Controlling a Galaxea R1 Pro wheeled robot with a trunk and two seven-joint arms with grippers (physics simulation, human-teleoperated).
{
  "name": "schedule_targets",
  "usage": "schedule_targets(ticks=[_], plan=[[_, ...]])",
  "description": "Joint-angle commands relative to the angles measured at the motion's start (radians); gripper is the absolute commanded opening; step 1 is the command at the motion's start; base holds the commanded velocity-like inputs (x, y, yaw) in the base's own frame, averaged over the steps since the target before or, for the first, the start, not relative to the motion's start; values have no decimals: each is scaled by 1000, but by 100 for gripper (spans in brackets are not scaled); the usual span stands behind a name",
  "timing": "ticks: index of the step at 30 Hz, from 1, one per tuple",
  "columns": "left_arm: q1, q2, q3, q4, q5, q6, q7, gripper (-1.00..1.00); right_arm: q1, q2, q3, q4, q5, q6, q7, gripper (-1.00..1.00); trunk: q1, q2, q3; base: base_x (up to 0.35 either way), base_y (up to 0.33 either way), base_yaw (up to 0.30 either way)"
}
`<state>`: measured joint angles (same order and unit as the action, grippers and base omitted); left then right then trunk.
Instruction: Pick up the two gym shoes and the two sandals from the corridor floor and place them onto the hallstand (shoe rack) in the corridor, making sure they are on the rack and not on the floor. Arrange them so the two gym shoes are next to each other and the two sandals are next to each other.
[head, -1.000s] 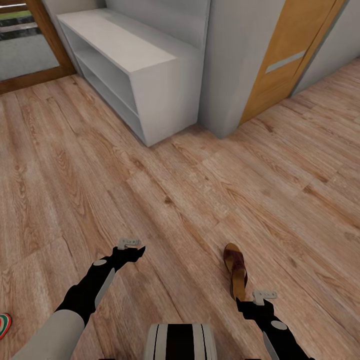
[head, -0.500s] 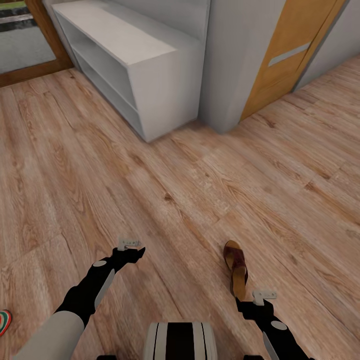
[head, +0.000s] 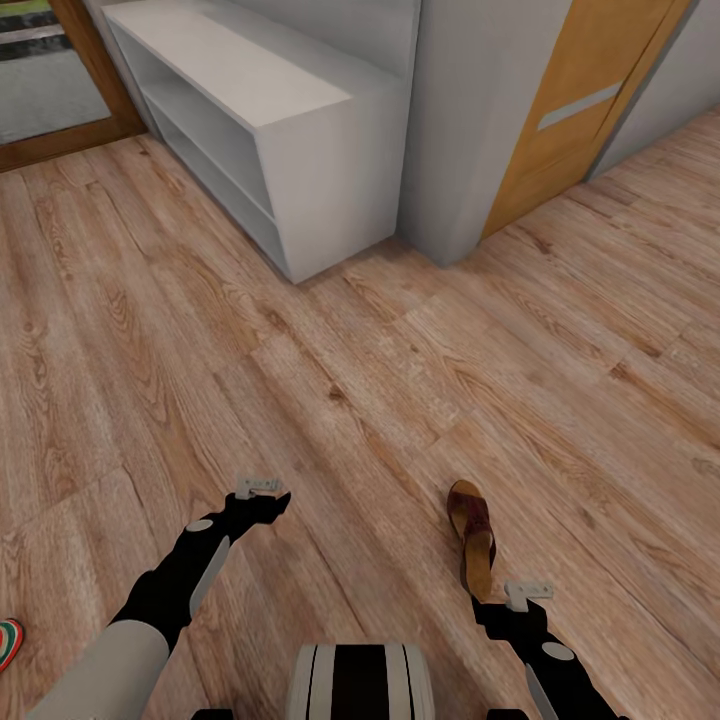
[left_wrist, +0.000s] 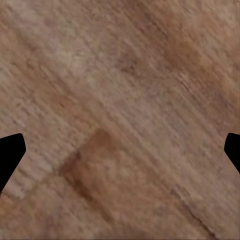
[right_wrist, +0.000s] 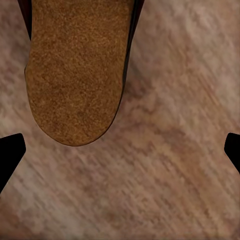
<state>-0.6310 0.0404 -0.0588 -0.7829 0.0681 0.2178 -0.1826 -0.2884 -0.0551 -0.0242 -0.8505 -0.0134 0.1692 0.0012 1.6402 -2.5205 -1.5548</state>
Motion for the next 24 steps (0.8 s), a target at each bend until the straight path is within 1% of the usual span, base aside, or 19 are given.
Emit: schedule_targets(ticks=[1,6,11,12,15,16,24], plan=[[-1,1,-2,-2,7,6,0,100,0,0,0,-2,-1,6,0,100,0,0,-1,0,0,0],[-2,-1,-1,-24,6,3,5,100,0,0,0,0,-2,6,0,100,0,0,-1,0,0,0],[7,1,0,-100,6,-5,9,100,0,0,1,1,-2,6,0,100,0,0,-1,0,0,0],[8,2,1,-130,6,-7,10,100,0,1,1,2,-2,6,0,100,0,0,-1,0,0,0],[9,2,1,-151,7,-7,10,100,0,1,1,2,-2,6,0,100,0,0,-1,0,0,0],[9,2,2,-173,7,-9,9,100,0,1,2,2,-2,6,0,100,0,0,-1,0,0,0],[10,3,2,-186,8,-11,4,100,0,1,3,3,-2,6,0,100,0,0,-1,20,16,0]])
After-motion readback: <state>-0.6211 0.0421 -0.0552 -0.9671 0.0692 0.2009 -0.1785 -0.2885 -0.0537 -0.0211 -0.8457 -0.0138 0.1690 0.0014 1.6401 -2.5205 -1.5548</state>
